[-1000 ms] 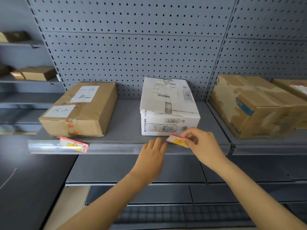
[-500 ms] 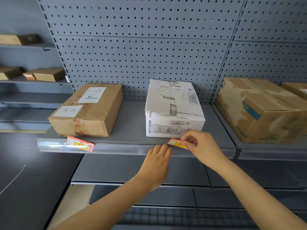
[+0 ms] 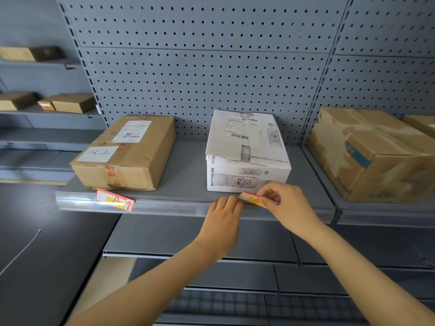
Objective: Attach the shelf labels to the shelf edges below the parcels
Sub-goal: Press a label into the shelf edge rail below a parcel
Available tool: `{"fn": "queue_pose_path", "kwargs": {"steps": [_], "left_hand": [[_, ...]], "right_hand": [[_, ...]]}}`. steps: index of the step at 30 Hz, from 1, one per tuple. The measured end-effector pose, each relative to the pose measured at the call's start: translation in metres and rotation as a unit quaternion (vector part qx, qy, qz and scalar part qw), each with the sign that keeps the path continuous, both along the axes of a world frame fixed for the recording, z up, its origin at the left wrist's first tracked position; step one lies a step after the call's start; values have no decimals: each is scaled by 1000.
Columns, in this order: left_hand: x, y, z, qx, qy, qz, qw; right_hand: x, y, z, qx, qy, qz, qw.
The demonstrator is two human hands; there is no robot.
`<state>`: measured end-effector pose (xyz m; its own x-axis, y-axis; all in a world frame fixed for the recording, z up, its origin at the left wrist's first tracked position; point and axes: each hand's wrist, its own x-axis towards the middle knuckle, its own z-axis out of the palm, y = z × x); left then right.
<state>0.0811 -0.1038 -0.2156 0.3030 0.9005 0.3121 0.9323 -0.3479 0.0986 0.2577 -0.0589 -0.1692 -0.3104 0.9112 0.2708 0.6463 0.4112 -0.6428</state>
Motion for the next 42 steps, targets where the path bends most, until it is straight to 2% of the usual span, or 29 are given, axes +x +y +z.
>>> {"fn": "queue_pose_path", "kwargs": {"steps": [8,11,15,20,26,33,37,39,42], "left_hand": [[13,-7,-1,-17,-36,48,998],[13,-18,-7,-16,-20,42,999],[11,-21,-8,-11,-25,32,999],[9,-29,-9,-33,-2,19,999],[6,-37,-6,-48,44,-2,998],[3,-42,-1,-57,37,-21,997],[3,-47,2,-94,46,-19,994],[2,-49,1,-97,51,-22,994],[1,-50,-1,-99,52,-30,993]], "right_hand": [[-3,1,2,22,33,7,999],[-4,3,1,23,45,10,999],[-8,4,-5,21,-18,11,1000],[-15,1,-12,81,-107,33,990],[-22,-1,-8,155,-145,51,976],[-25,1,-10,184,-214,71,957],[-28,-1,-10,164,-253,74,951],[-31,-4,-9,174,-254,63,950],[-31,-10,-6,170,-202,13,965]]}}
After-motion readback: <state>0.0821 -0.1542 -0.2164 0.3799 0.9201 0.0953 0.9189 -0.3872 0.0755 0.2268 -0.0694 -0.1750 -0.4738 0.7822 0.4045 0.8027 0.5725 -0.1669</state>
